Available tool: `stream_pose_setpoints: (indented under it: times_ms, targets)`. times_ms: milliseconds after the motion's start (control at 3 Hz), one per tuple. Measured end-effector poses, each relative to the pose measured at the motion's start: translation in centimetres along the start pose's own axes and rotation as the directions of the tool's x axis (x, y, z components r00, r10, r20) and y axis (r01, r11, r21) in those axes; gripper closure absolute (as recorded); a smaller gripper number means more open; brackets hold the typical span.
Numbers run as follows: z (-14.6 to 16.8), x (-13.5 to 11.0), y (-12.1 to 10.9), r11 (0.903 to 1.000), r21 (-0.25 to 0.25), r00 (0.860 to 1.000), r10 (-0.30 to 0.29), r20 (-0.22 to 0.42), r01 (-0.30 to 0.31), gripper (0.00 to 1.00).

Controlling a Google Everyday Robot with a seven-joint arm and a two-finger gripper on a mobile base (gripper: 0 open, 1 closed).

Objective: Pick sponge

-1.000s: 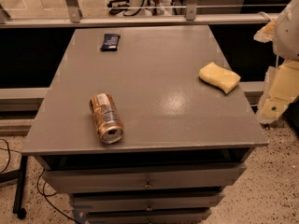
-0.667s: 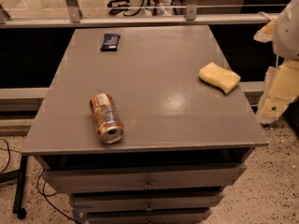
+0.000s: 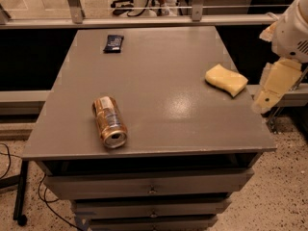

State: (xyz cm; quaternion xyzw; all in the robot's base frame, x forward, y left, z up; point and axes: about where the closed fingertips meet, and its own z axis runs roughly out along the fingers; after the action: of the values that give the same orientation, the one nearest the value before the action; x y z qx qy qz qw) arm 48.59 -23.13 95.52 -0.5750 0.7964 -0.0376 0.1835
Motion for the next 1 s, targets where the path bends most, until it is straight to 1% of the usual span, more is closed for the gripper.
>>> stream_pose_setpoints:
  times_ms: [333, 667, 1000]
  targets:
    - [3.1, 1.0, -4.0, 0.9957, 0.019, 0.995, 0.090, 0.041, -0.091, 0.00]
    - [6.4, 2.3, -7.0, 0.9796, -0.003, 0.974, 0.200, 0.107, -0.201, 0.00]
    - [10.4, 2.7, -8.2, 0.9552, -0.062, 0.942, 0.296, 0.161, -0.289, 0.00]
